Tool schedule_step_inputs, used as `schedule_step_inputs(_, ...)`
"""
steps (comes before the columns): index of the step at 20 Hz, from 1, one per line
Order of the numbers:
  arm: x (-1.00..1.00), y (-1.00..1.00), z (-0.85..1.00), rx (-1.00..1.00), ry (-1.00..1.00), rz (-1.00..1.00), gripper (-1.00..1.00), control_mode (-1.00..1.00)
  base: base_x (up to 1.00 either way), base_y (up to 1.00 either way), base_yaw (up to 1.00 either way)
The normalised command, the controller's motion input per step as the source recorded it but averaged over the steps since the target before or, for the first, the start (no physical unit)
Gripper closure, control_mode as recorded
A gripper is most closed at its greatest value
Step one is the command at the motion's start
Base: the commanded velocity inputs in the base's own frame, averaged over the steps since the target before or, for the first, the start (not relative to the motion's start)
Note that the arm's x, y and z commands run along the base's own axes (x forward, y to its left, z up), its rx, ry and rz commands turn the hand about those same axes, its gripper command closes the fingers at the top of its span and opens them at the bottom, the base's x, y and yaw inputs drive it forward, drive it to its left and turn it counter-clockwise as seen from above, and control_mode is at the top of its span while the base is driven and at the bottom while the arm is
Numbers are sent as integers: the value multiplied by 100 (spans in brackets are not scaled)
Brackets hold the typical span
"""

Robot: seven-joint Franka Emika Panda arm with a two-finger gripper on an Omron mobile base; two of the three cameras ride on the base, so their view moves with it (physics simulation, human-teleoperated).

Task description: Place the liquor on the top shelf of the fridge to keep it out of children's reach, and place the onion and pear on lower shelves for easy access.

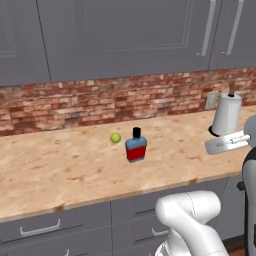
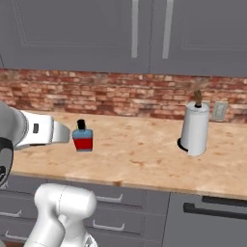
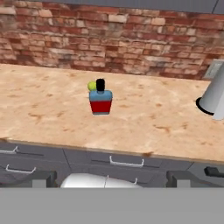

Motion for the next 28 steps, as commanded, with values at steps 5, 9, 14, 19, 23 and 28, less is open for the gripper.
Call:
schedule_step_inputs(5,12,1,-21,0,4,10,-100,-100,8,9,15)
schedule_step_inputs(9,58,1,-58,0,10,20,-100,-100,0,0,0)
schedule_step_inputs(14,66,0,-56,0,3,21,-100,-100,0,0,0)
schedule_step_inputs(19,42,0,-35,2,-14,29,-100,-100,0,0,0)
schedule_step_inputs(23,43,0,-25,8,-16,23,-100,-100,0,0,0)
schedule_step_inputs(28,53,0,-2,21,-3,18,-100,-100,0,0,0)
